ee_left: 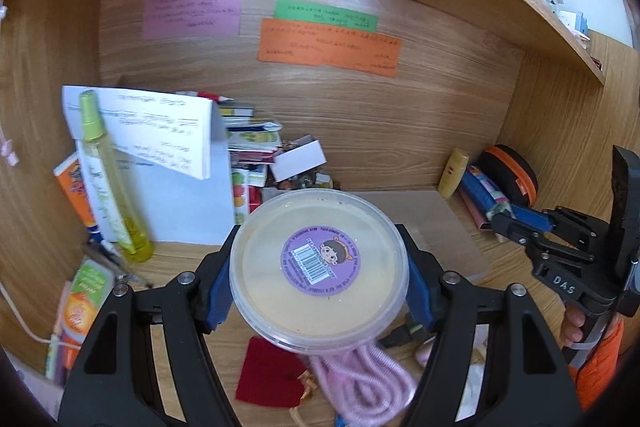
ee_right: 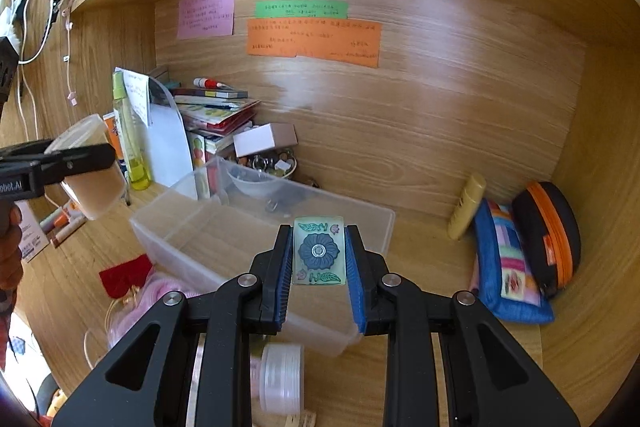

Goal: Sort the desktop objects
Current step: 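Carry the cream tub and green eraser into the clear plastic box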

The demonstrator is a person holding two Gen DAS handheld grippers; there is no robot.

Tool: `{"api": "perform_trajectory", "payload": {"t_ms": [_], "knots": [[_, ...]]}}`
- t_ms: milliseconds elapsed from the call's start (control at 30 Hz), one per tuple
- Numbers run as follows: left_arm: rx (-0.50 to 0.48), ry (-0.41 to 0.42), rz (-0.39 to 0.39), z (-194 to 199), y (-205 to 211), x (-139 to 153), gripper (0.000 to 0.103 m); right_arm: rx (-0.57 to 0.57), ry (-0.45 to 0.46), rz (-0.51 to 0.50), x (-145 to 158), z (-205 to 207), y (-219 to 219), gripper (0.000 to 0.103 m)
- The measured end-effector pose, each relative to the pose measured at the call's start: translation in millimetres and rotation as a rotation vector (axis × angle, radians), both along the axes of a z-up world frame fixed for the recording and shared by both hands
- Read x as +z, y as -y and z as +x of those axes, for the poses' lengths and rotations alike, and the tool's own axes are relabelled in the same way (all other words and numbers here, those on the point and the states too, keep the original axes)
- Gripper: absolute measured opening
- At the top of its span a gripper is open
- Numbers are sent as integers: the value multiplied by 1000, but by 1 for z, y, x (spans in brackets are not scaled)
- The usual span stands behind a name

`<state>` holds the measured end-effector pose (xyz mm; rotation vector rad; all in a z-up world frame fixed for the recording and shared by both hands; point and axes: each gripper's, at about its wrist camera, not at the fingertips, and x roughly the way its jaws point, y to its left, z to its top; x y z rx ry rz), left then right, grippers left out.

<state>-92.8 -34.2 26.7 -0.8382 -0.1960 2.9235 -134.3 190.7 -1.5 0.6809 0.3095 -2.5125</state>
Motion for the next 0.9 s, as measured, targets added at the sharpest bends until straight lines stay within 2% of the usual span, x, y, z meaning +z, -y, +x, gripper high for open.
{"api": "perform_trajectory", "payload": {"t_ms": [367,567,733,900], "knots": [[-46,37,22,-53,-13,-10,70,25,56,26,-9,-40,31,22],[-52,92,18,-79,-16,-30,70,29,131,38,-28,-64,41,22],[-77,144,49,-94,-18,-51,70,25,197,36,-45,-75,41,22],[-116,172,10,-100,-32,-64,70,34,233,56,-59,-79,46,22]]}}
